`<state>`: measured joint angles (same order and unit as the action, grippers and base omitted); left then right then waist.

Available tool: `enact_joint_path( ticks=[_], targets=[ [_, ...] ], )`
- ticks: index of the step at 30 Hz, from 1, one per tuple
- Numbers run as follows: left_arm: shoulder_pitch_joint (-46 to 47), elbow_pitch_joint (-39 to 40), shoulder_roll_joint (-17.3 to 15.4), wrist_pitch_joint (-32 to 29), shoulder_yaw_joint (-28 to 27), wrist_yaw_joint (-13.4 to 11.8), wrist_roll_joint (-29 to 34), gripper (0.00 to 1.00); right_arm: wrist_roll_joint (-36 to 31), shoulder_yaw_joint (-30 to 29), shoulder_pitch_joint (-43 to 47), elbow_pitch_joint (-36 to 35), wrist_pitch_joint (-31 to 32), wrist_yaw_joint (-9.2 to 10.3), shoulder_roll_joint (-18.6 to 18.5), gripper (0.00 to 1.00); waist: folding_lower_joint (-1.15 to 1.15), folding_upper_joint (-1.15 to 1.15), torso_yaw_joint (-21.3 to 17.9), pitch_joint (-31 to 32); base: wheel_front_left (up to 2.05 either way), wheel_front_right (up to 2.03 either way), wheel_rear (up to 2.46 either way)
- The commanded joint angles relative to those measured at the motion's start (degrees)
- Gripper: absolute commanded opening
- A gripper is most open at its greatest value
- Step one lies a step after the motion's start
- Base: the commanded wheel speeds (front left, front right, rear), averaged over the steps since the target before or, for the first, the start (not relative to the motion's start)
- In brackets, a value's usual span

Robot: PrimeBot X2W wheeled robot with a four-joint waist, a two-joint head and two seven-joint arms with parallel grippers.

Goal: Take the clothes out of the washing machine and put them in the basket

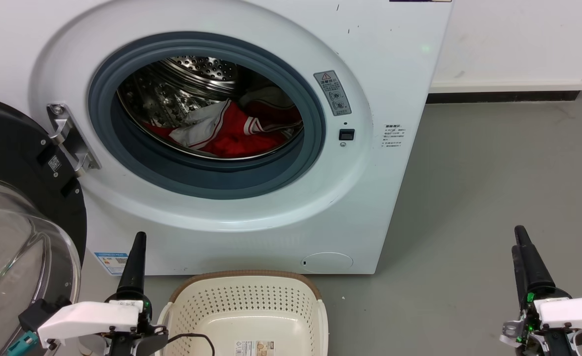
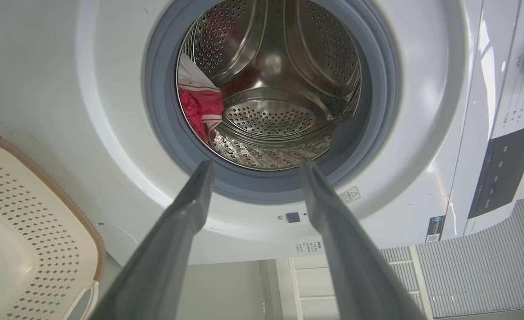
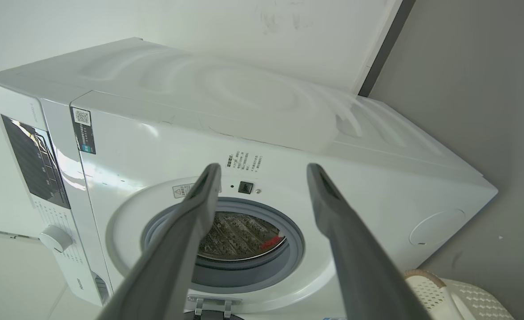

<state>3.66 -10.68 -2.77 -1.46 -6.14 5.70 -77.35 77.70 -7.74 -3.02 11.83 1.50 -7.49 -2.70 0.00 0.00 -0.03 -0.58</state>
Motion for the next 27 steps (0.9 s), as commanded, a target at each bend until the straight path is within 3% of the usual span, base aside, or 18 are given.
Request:
enact_joint_path(
  ticks=[1,15,27],
  targets=[
    [0.6,1.6,-0.1,0.5,0.1,-0.4,1.9,1.00,-2.0,-0.2,-0.2,-1.6,-0.5,0.00,-0.2,1.00,0.00,0.00,0.0,0.0,0.00,0.00,0.00],
    [-0.4,6.0,-0.1,3.7,4.0,-5.9,19.9,1.00,-21.6,0.6,1.3,-7.1,-3.7,0.00,-0.2,1.00,0.00,0.00,-0.1,-0.4,0.00,0.00,0.00],
    [-1.1,8.1,-0.1,6.1,5.8,-8.5,31.7,1.00,-36.7,2.7,2.9,-10.0,-6.1,0.00,-0.3,1.00,0.00,0.00,-0.1,-0.5,0.00,0.00,0.00]
  ],
)
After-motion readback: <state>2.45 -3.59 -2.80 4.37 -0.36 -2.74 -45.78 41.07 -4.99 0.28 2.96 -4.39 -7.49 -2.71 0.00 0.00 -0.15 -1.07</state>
